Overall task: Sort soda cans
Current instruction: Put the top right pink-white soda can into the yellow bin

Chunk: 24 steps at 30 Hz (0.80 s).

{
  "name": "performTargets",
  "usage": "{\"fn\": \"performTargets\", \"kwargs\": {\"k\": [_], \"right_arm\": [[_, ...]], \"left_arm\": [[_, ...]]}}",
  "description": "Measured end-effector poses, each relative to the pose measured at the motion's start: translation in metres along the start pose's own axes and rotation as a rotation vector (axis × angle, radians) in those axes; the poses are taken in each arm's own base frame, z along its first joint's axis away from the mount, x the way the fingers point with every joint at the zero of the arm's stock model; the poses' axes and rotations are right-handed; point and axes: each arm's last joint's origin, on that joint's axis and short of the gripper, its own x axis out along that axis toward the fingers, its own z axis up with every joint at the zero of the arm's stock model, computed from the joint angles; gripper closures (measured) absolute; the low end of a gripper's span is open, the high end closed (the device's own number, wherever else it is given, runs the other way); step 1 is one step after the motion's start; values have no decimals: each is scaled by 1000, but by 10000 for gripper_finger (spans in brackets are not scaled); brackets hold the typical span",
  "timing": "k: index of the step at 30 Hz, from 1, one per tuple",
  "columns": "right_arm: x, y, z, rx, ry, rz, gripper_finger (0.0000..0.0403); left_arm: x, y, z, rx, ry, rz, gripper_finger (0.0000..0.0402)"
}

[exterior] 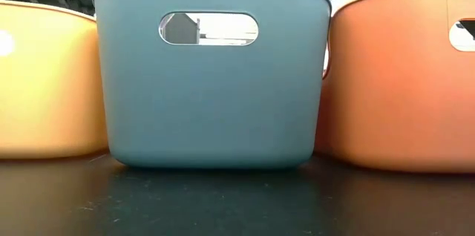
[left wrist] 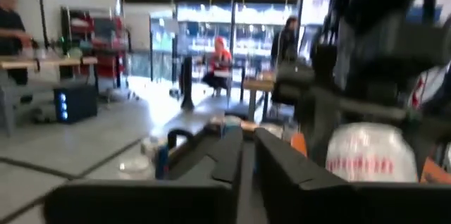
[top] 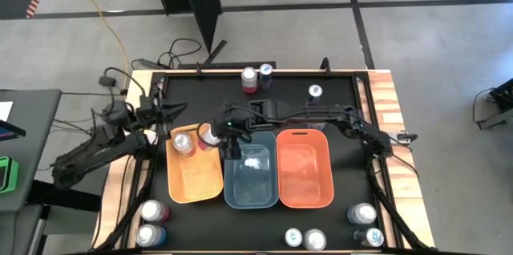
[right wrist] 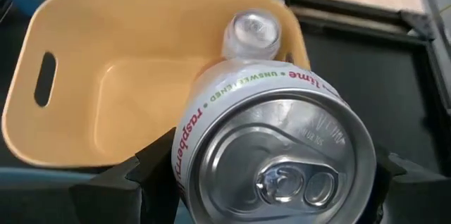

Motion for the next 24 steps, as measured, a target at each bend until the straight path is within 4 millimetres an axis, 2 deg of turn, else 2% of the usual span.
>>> {"fn": "performTargets", "kwargs": {"k": [8, 12, 15, 19, 24], "right_arm": [[-2, -8, -3, 10, 26, -11, 108], [-1, -12, -7, 14, 55, -12, 108], [-1, -12, -7, 15, 59, -14, 108], [-2, -10, -10, 16, 88, -1, 108], [-2, -2, -7, 13, 71, 31, 108]], "left_arm": [[23, -6, -11, -64, 127, -212, 206], [32, -13, -13, -84, 177, -311, 149], [38, -20, -14, -60, 171, -379, 129], [44, -30, -16, -63, 179, -449, 123], [48, -39, -21, 7, 200, -382, 123]]}}
